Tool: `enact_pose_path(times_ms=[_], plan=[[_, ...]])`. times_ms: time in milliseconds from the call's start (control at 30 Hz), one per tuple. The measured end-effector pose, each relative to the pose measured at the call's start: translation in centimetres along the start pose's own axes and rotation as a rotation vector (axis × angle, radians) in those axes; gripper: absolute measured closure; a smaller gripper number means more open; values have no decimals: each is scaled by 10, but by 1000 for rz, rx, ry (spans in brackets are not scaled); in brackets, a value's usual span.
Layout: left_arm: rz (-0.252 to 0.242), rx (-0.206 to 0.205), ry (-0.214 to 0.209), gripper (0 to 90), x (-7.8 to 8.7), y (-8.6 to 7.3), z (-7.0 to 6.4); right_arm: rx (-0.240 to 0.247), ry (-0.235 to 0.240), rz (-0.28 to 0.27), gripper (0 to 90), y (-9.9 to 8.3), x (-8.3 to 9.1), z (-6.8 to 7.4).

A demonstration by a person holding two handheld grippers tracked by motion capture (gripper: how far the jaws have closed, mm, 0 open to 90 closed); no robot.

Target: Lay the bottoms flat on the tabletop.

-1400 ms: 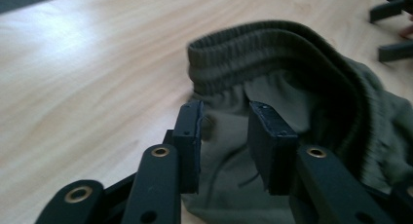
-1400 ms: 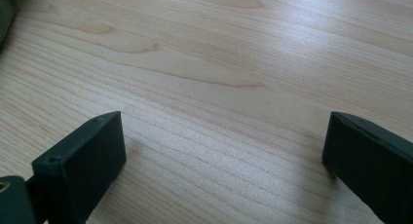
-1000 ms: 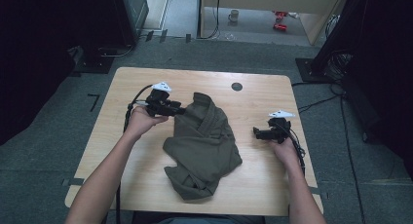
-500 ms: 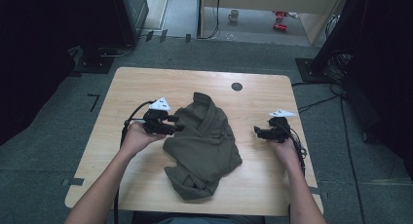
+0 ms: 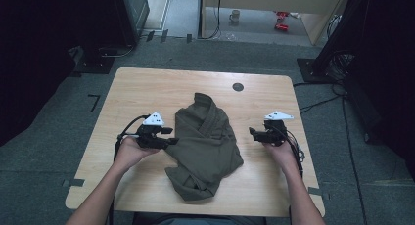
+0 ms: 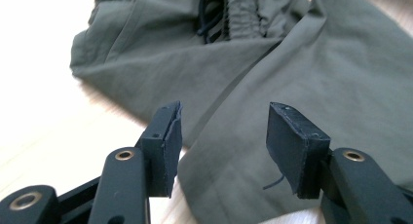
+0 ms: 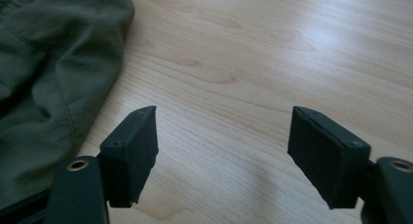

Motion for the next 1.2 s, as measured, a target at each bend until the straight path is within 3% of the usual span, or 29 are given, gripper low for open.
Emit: enact_pose_path(times_ms=[267, 533, 667, 933, 1200], plan=[[22, 24, 6, 491, -1, -10, 3, 6, 68, -43, 374, 7, 11, 21], [29, 50, 15, 482, 10, -28, 3, 19, 115, -92, 409, 12, 32, 46], [1, 52, 41, 472, 22, -36, 4, 33, 173, -82, 421, 16, 38, 66], [-55, 82, 80, 470, 38, -43, 14, 134, 264, -81, 453, 22, 41, 116], [-60, 101, 85, 469, 41, -46, 18, 178, 354, -68, 477, 27, 37, 155]])
Point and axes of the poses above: each handheld gripper's, and its own axes: x roughly backward along the jaws, y roughly out of its top, z roughly to its left, the point moved 2 cm from there along -x, roughly forward along the jaws, and after that the axes turned 15 degrees about -y, right-handed, at the moved point
